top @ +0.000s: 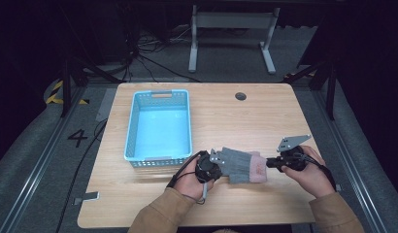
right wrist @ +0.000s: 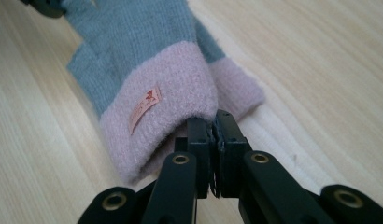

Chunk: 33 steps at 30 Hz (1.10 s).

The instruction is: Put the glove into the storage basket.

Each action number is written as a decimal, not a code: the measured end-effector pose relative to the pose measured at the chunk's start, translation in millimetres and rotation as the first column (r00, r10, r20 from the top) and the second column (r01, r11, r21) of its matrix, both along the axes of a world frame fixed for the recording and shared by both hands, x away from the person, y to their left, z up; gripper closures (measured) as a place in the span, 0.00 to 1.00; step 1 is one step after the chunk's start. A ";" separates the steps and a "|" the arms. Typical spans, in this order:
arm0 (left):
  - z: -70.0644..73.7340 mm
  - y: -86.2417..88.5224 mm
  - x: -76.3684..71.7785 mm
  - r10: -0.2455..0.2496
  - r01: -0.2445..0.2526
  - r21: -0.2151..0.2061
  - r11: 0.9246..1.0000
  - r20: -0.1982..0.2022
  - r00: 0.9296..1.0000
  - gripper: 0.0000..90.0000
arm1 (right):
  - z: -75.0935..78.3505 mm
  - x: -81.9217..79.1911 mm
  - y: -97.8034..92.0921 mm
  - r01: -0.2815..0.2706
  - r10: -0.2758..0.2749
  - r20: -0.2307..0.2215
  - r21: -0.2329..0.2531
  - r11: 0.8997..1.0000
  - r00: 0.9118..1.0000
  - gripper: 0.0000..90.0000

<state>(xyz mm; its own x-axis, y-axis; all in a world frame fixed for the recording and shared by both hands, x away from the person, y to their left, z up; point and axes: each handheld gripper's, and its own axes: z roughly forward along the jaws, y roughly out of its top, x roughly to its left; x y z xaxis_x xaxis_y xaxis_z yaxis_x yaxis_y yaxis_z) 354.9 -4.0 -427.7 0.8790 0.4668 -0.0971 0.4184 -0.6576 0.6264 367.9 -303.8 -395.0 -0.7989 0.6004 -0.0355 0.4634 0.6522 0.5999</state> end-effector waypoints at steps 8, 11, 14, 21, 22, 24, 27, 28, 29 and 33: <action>-0.1 0.6 1.0 0.012 -0.012 -0.025 1.000 -0.010 1.000 0.99 | 2.5 13.5 0.4 0.029 -0.029 0.009 0.031 0.999 1.000 0.97; -0.2 -0.5 2.0 0.009 -0.009 -0.024 1.000 -0.009 1.000 0.99 | 1.3 20.2 2.6 0.043 -0.043 0.003 0.027 0.999 0.999 0.97; -0.3 -0.5 2.3 0.009 -0.010 -0.025 1.000 -0.011 1.000 0.99 | -1.6 26.5 4.3 0.052 -0.051 -0.007 0.028 0.998 0.999 0.97; -3.7 -2.9 3.6 0.003 -0.004 -0.015 1.000 -0.022 1.000 0.99 | -10.8 33.2 5.0 0.069 -0.068 -0.036 0.019 0.997 0.997 0.97; -4.3 -3.6 3.6 0.000 0.000 -0.009 1.000 -0.021 1.000 0.99 | -11.7 33.8 4.8 0.071 -0.070 -0.035 0.018 0.997 0.997 0.97; -5.5 -4.8 4.0 -0.003 0.003 -0.006 1.000 -0.016 1.000 0.99 | -14.7 35.5 4.6 0.075 -0.074 -0.037 0.020 0.997 0.997 0.97; -8.1 -5.6 6.1 0.000 0.000 0.006 1.000 -0.014 1.000 0.99 | -20.1 38.9 4.3 0.082 -0.081 -0.043 0.018 0.996 0.996 0.97; -9.5 -6.2 6.5 0.005 -0.005 0.000 1.000 -0.022 1.000 0.99 | -21.5 40.0 4.3 0.088 -0.087 -0.043 0.019 0.996 0.995 0.97; -10.5 -6.1 7.4 0.005 -0.005 0.006 1.000 -0.025 1.000 0.99 | -23.0 41.1 4.2 0.085 -0.085 -0.046 0.017 0.996 0.995 0.97; -14.9 -7.7 8.3 0.008 -0.008 0.005 1.000 -0.040 0.999 0.98 | -28.3 43.6 5.2 0.085 -0.085 -0.040 0.007 0.996 0.996 0.93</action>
